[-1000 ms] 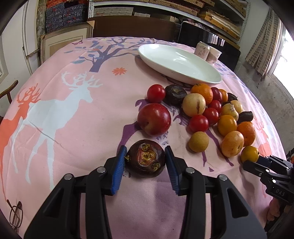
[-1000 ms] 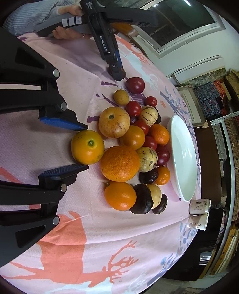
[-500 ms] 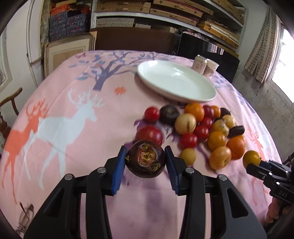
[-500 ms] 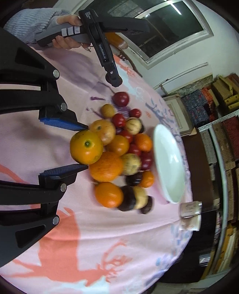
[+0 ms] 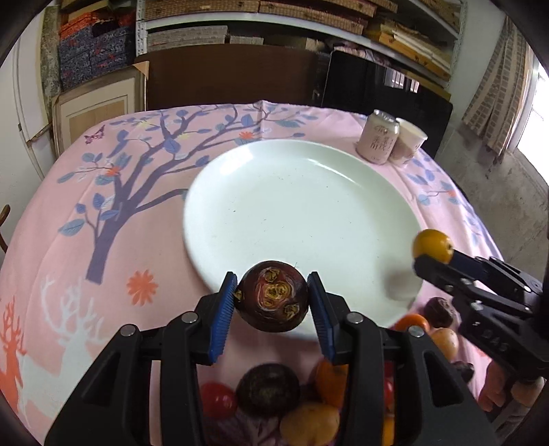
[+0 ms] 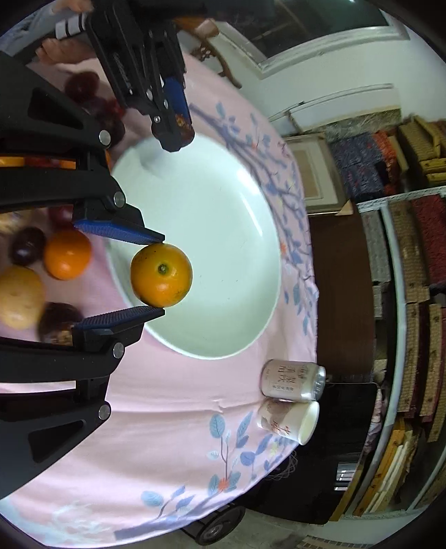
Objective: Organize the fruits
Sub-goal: 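Carry both fruits over the white plate and open both tools to release, then grasp the large red tomato with the left tool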
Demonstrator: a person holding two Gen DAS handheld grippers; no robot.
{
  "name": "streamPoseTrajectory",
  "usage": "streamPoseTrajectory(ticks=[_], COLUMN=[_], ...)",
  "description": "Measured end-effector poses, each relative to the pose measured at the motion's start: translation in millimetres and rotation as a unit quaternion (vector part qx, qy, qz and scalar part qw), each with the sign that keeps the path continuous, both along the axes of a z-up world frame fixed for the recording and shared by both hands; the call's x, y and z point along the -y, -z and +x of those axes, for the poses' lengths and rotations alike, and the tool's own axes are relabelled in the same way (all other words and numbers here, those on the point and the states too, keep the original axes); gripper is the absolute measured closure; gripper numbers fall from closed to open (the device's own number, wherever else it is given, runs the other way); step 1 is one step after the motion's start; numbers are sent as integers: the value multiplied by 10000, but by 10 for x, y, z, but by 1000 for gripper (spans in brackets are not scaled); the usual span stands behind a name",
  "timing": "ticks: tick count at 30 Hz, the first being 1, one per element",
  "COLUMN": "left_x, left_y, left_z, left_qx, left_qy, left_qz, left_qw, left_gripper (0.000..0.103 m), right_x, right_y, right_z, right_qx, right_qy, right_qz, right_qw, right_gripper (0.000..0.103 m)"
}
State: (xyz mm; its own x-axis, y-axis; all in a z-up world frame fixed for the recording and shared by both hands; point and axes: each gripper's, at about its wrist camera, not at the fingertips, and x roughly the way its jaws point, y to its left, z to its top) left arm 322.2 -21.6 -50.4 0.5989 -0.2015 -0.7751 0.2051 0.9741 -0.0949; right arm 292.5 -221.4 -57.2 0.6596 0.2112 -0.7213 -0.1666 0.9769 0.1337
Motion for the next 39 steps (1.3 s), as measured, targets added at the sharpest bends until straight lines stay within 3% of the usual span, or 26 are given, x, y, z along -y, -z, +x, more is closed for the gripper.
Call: streamPoseTrajectory(ticks=[4,6,8,19,21,23,25,30,35,39], left_x=[85,76,57,-119,-251,-422,-612,-956,-921,-752], left_y=[123,107,65,-133,-176,-175,-102,100,183,223], left_z=[70,48,4,-404,-560,-780,-1061,-1609,-1749,-1682], left_qx=[-14,14,96,547,648,735,754,547,530,563], left_qy=[123,167,149,-123,-260,-465,-630,-927,-861,-708], left_qz=[189,119,23,202,112,76,106,-185,-85,291], left_qw=[9997,9998,9998,9982,9975,9962,9951,9940,9948,9955], left_gripper=[59,44,37,35,23,19,19,19,19,18], right_x=[-4,31,75,253,319,394,439,643,636,591], right_y=[89,36,-11,-234,-251,-227,-190,-11,7,56], right_z=[68,18,-14,-417,-615,-867,-1064,-1530,-1713,-1735], right_qx=[-56,98,128,538,683,823,894,875,1035,947], right_qy=[-68,-23,-12,220,338,487,615,892,989,948], right_qz=[178,190,302,622,613,560,435,890,700,585], right_qw=[9998,9998,9995,9964,9952,9938,9931,9882,9872,9893], right_gripper=[64,55,52,50,43,37,34,26,26,26])
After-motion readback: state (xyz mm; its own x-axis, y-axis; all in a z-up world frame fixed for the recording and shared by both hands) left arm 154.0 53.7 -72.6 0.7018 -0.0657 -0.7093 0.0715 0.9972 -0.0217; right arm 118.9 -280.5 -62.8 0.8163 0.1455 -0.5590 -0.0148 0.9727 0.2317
